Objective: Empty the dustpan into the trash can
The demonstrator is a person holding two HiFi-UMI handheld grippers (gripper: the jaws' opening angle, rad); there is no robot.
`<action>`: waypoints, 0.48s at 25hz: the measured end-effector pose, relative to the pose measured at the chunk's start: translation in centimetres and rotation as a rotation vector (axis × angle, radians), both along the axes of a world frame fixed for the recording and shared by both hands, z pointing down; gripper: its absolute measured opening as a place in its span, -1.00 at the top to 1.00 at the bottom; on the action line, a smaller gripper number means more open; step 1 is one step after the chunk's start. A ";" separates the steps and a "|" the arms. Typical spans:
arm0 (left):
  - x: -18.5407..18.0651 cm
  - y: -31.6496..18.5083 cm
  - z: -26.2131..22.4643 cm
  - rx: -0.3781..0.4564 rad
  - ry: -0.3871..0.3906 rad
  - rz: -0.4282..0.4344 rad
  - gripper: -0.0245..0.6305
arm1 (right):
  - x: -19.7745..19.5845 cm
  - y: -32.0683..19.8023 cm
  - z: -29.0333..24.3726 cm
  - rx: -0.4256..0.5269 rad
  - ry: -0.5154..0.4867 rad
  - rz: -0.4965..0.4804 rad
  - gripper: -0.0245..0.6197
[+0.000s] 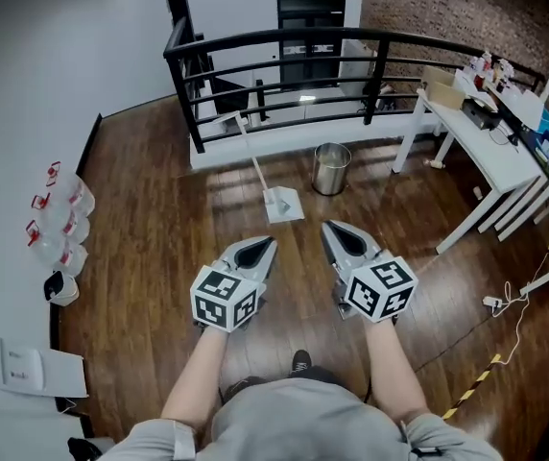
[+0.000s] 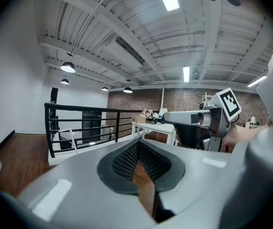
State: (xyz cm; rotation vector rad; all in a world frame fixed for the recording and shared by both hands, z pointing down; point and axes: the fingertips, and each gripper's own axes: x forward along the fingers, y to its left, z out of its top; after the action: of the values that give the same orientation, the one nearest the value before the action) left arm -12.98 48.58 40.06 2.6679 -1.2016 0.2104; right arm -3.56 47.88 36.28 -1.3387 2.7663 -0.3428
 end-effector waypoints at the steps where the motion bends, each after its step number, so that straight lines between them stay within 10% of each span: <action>1: 0.1 -1.3 -0.1 0.002 -0.003 -0.014 0.91 | 0.1 -1.4 0.0 -0.004 -0.001 -0.011 0.92; 12: -1.6 -16.3 1.7 -0.034 -0.020 -0.041 0.91 | 0.1 -16.2 1.3 -0.023 0.015 0.005 0.92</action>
State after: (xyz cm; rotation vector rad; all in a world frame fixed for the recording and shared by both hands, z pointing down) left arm -14.56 32.26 41.76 2.6156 -1.2463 0.2497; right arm -3.50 31.67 37.55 -1.3585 2.7791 -0.3677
